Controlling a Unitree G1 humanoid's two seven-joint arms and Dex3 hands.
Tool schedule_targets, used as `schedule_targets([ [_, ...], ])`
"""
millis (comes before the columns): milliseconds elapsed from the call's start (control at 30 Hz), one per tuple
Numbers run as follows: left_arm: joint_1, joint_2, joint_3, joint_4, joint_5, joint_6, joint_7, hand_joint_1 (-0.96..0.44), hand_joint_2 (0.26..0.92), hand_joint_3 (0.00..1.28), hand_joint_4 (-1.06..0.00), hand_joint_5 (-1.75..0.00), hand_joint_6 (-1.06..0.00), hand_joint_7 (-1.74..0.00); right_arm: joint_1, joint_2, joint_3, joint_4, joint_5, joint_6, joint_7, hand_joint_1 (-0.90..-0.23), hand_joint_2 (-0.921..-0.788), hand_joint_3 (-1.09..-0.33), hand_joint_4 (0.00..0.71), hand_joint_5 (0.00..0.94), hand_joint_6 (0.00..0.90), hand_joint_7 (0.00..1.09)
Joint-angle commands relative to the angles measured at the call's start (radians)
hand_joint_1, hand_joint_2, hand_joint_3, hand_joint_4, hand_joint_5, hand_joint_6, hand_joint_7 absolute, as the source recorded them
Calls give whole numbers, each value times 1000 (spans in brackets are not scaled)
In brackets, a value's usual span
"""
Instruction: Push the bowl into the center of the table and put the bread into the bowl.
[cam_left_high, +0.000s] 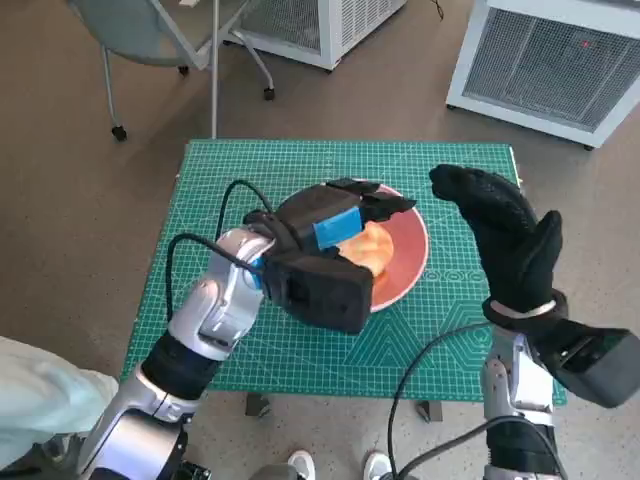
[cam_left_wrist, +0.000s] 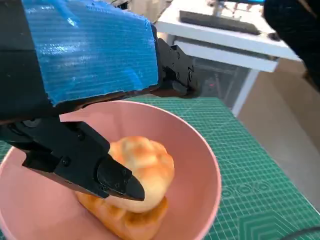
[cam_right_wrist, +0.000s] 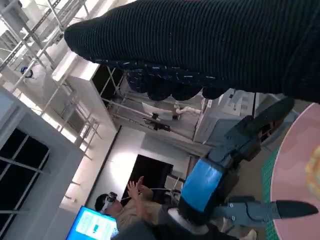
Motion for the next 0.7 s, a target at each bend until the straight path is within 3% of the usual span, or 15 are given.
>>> schedule_targets([
  [33,18,27,32,-39,-18,-32,18,-237,803,31,-88,0,-256,-3,8,5,0,12,11,12,6,-617,-921,-666,174,13,-1,415],
  [533,96,88,188,-218,-186,-88,-6,-292,809,14,-26,0,-222,0,5,1,3,-12,-1,17,-8,-619,-921,-660,177,13,-1,422],
  [700,131,65,304,-222,-361,-200,31,-300,833,20,-35,-5,-230,-6,4,-1,5,-42,-11,27,-26,-613,-921,-656,178,13,-1,427],
])
